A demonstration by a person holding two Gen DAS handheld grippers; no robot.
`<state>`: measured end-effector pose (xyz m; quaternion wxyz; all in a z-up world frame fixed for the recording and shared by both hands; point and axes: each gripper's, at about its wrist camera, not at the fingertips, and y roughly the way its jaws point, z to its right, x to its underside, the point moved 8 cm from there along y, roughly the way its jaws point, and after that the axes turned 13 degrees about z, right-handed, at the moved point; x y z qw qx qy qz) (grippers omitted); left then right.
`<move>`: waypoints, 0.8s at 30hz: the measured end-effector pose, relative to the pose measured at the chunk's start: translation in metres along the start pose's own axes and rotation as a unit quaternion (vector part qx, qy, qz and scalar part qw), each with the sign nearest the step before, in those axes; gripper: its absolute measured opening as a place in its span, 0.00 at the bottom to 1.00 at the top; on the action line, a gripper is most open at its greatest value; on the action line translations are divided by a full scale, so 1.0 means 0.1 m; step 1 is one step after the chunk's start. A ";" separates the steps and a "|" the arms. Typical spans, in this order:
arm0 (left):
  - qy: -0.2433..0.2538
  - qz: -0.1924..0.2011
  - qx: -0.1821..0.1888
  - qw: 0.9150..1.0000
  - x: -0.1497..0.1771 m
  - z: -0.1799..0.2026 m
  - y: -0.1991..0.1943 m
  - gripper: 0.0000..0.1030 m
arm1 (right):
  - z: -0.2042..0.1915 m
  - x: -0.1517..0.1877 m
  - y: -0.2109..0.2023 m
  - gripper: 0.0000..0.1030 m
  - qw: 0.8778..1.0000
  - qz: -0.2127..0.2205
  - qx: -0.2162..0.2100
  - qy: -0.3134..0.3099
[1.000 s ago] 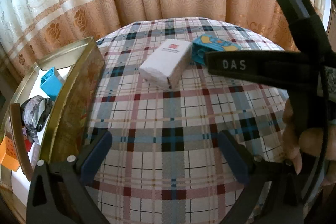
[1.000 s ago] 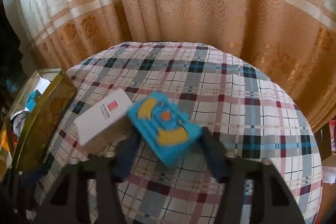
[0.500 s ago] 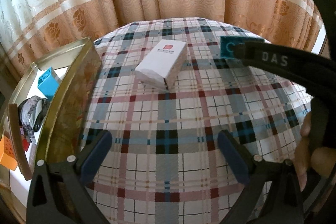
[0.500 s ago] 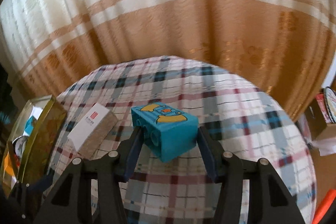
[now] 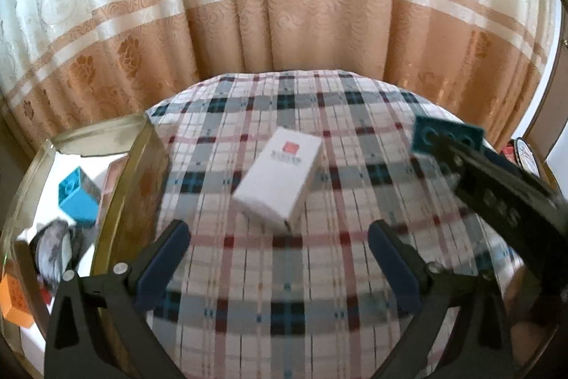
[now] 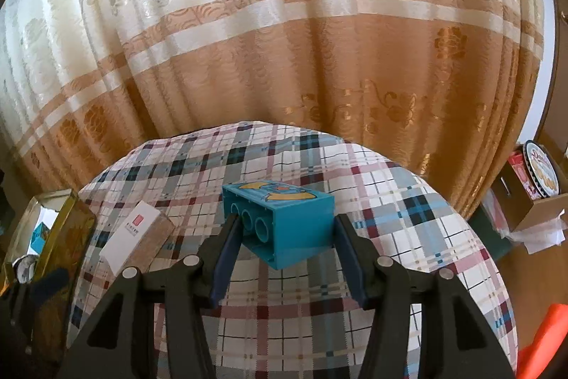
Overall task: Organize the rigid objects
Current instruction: 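Grasp the white Oriental Club box with the left tool while the right tool holds the blue brick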
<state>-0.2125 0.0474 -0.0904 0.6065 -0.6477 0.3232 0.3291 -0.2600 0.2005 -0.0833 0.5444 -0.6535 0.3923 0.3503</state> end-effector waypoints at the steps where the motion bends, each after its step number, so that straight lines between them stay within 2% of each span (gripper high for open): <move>1: -0.001 -0.002 0.000 1.000 -0.03 0.00 0.05 0.99 | 0.01 0.00 0.01 0.54 1.000 -0.001 0.000 0.003; 5: 0.001 -0.003 -0.005 1.000 -0.11 0.05 0.21 0.98 | 0.05 0.02 0.05 0.54 1.000 -0.012 0.001 0.015; 8: 0.005 -0.003 -0.018 1.000 -0.15 0.06 0.32 0.94 | 0.07 0.03 0.06 0.54 1.000 -0.014 0.000 0.021; 10: -0.004 -0.015 -0.022 1.000 -0.15 0.04 0.43 0.93 | 0.07 0.03 0.06 0.54 1.000 -0.016 0.000 0.021; 14: -0.023 -0.045 -0.021 0.999 -0.08 -0.01 0.62 0.80 | 0.07 0.04 0.07 0.54 1.000 -0.017 -0.002 0.024; 18: -0.031 -0.033 -0.013 0.999 -0.08 -0.01 0.64 0.76 | 0.07 0.05 0.08 0.54 0.999 -0.021 -0.004 0.027; 20: -0.037 -0.032 0.003 0.999 -0.08 0.00 0.64 0.67 | 0.08 0.06 0.09 0.54 0.999 -0.023 -0.004 0.029; 22: -0.034 -0.026 0.007 0.999 -0.10 0.02 0.61 0.39 | 0.09 0.06 0.10 0.54 0.999 -0.023 -0.004 0.031; 24: -0.022 -0.024 0.015 0.999 -0.09 0.07 0.59 0.40 | 0.09 0.06 0.10 0.54 0.999 -0.023 -0.004 0.032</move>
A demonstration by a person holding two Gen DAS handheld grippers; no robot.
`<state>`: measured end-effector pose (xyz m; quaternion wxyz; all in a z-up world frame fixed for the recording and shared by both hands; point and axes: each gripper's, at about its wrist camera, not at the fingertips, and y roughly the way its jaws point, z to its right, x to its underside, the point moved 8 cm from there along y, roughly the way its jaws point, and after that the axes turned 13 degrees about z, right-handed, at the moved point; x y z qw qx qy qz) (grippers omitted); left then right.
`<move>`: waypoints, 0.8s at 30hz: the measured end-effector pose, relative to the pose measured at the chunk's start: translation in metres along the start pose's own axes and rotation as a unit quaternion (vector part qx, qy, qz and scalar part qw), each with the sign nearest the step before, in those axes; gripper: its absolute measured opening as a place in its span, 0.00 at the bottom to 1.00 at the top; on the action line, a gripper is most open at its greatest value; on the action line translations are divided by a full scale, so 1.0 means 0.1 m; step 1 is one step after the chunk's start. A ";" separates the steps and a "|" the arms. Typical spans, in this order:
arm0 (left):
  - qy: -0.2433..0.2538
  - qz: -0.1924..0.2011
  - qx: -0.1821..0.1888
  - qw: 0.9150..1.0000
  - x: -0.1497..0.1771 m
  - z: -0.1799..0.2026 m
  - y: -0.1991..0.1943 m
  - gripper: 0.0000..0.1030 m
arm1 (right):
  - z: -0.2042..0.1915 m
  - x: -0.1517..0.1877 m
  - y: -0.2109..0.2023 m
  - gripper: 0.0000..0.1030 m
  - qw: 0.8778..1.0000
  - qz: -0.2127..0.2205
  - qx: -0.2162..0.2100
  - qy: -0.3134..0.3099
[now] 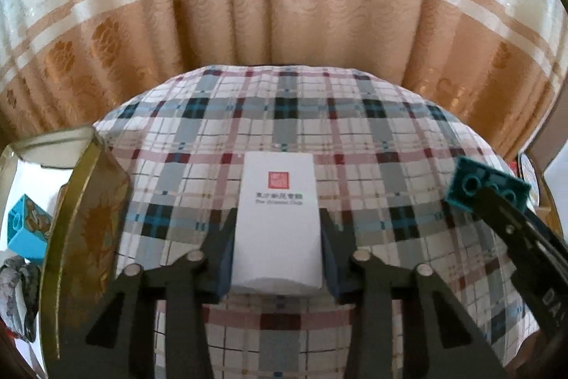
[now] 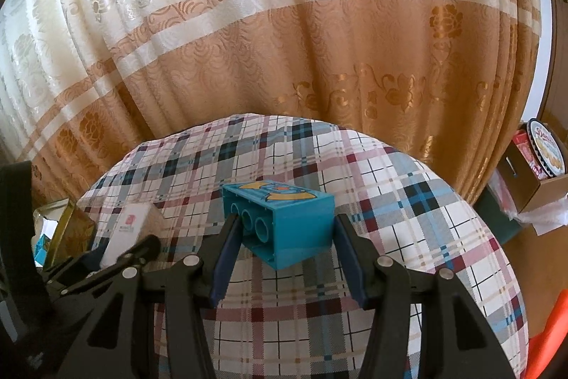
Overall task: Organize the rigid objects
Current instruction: 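Grasp the white Oriental Club box with the left tool while the right tool holds the blue brick, then lift the white box and blue brick and turn both tools toward the tray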
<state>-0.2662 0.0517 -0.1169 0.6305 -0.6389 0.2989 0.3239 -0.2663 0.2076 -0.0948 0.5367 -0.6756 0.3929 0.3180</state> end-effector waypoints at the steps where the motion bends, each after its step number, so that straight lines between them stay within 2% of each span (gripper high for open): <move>1: 0.003 0.000 0.003 1.000 0.01 0.02 -0.02 0.40 | 0.00 0.00 0.00 0.54 1.000 0.000 0.000 0.000; 10: 0.015 0.001 0.002 1.000 0.21 0.02 -0.27 0.40 | 0.02 0.01 0.01 0.54 1.000 -0.003 -0.003 0.007; 18: 0.020 0.034 -0.011 0.999 0.23 -0.06 -0.50 0.40 | -0.05 -0.06 -0.11 0.54 0.998 0.038 0.027 -0.032; 24: 0.017 0.043 -0.007 0.999 0.28 -0.09 -0.62 0.40 | -0.03 -0.04 -0.22 0.54 0.997 0.049 0.044 -0.030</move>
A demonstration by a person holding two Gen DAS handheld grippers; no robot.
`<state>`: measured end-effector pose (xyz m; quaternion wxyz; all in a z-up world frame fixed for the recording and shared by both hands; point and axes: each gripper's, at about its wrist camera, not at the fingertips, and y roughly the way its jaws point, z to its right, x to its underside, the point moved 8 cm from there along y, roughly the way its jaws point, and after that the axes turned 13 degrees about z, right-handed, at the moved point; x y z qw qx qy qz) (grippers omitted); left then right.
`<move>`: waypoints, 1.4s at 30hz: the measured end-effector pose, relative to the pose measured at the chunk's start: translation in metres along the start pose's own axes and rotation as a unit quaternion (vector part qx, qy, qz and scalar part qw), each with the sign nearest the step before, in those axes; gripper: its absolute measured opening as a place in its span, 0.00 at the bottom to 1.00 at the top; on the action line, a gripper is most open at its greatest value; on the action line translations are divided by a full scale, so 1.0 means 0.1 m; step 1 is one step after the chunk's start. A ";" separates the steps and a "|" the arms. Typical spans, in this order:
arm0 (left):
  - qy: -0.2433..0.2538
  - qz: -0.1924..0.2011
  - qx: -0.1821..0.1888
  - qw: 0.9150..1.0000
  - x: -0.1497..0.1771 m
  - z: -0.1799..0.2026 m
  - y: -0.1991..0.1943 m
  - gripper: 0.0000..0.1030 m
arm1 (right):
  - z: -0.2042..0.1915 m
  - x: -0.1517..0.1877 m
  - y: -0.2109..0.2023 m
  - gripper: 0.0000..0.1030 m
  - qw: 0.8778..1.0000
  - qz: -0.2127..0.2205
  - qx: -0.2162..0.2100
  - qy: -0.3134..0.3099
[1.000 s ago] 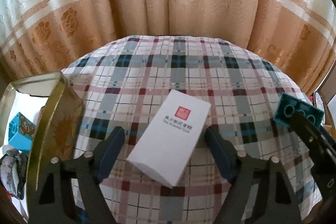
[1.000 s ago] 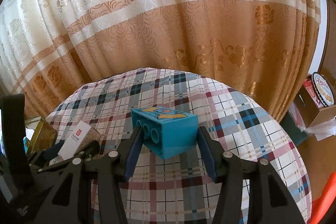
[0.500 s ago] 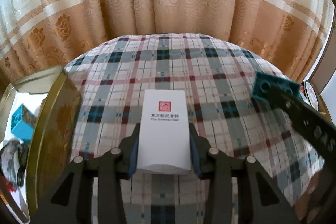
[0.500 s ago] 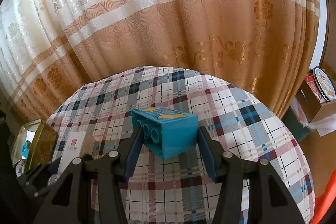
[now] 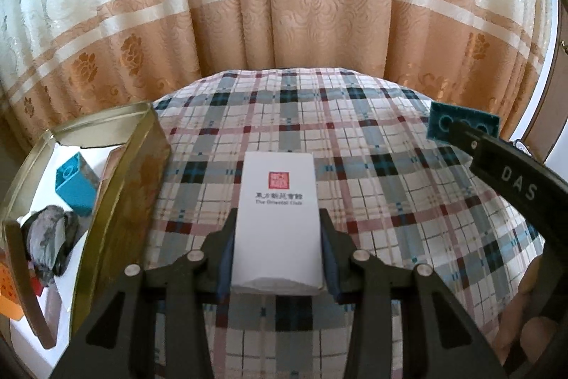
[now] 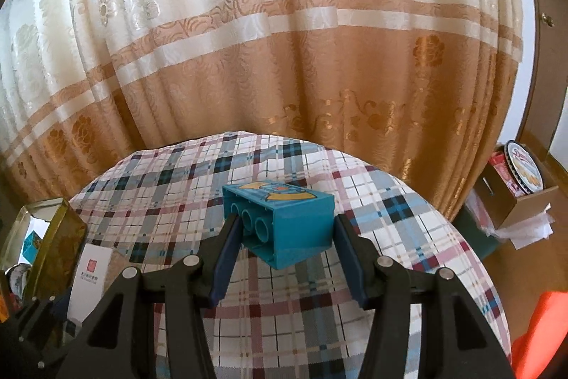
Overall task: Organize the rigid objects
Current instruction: 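Lift the white box and blue brick and turn both tools toward the tray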
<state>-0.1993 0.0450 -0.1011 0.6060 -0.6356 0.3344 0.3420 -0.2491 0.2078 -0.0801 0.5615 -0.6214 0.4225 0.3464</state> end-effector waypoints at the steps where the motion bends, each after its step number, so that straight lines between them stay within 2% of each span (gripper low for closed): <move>1: -0.001 0.003 0.001 1.000 0.00 0.00 -0.03 0.40 | 0.00 0.02 -0.02 0.54 1.000 -0.001 0.002 0.002; 5: 0.004 0.017 0.005 1.000 -0.01 0.00 -0.09 0.40 | -0.02 0.00 -0.13 0.54 1.000 0.017 0.012 -0.004; 18: -0.003 0.020 0.015 1.000 0.06 -0.03 -0.21 0.40 | -0.13 0.04 -0.42 0.54 0.999 0.042 0.022 -0.016; 42: 0.003 0.023 0.018 1.000 0.14 -0.07 -0.38 0.40 | -0.22 0.15 -0.67 0.54 0.999 0.050 0.017 -0.014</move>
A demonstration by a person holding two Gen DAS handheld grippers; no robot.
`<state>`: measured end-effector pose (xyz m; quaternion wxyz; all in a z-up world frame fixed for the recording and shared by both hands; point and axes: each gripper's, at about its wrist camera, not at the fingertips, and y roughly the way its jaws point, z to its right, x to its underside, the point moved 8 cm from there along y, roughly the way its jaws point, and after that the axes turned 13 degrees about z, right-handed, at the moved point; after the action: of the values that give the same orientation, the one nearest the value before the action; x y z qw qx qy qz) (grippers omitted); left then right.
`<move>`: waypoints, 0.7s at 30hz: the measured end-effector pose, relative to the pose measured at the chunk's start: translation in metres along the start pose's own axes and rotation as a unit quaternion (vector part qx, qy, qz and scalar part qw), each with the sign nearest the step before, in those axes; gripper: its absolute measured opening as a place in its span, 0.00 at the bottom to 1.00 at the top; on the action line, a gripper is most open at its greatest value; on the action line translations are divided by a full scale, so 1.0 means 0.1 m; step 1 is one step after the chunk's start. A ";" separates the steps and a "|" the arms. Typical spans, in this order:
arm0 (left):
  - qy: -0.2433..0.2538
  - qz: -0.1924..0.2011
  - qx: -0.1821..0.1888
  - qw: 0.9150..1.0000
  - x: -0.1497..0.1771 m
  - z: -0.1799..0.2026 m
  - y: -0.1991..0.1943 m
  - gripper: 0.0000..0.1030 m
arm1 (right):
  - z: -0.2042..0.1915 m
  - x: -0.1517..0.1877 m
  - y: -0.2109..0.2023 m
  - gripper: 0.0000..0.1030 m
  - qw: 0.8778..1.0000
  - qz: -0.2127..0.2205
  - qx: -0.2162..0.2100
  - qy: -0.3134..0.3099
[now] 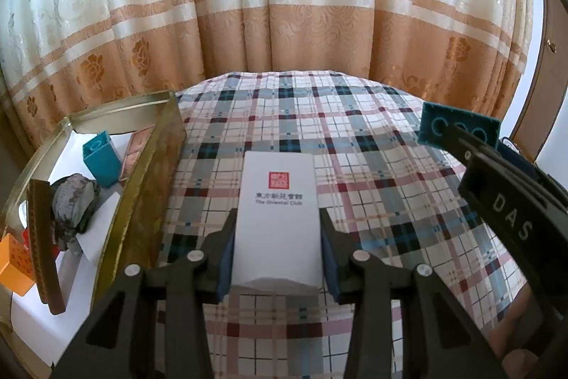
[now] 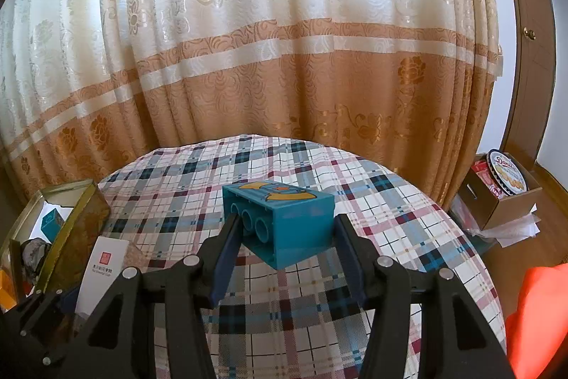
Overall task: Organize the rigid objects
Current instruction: 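Lift the white box and blue brick and turn both tools toward the tray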
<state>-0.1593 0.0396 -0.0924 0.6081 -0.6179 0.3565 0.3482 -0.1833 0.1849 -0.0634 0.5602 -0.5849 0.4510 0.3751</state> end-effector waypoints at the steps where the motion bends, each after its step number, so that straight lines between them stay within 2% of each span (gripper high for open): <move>1: 0.000 0.000 0.001 1.000 0.01 0.00 -0.01 0.40 | 0.00 0.00 0.00 0.54 1.000 0.000 0.000 0.001; 9: -0.005 0.001 0.008 1.000 0.02 -0.03 -0.10 0.40 | -0.02 0.01 -0.05 0.54 1.000 0.001 -0.001 0.003; 21: -0.007 0.032 0.007 0.999 -0.12 -0.23 -0.42 0.40 | -0.02 0.03 -0.15 0.54 1.000 0.004 0.002 0.017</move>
<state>-0.1289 0.0167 -0.0607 0.6030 -0.5999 0.3744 0.3692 -0.1684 0.1822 -0.0613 0.5521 -0.5886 0.4630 0.3666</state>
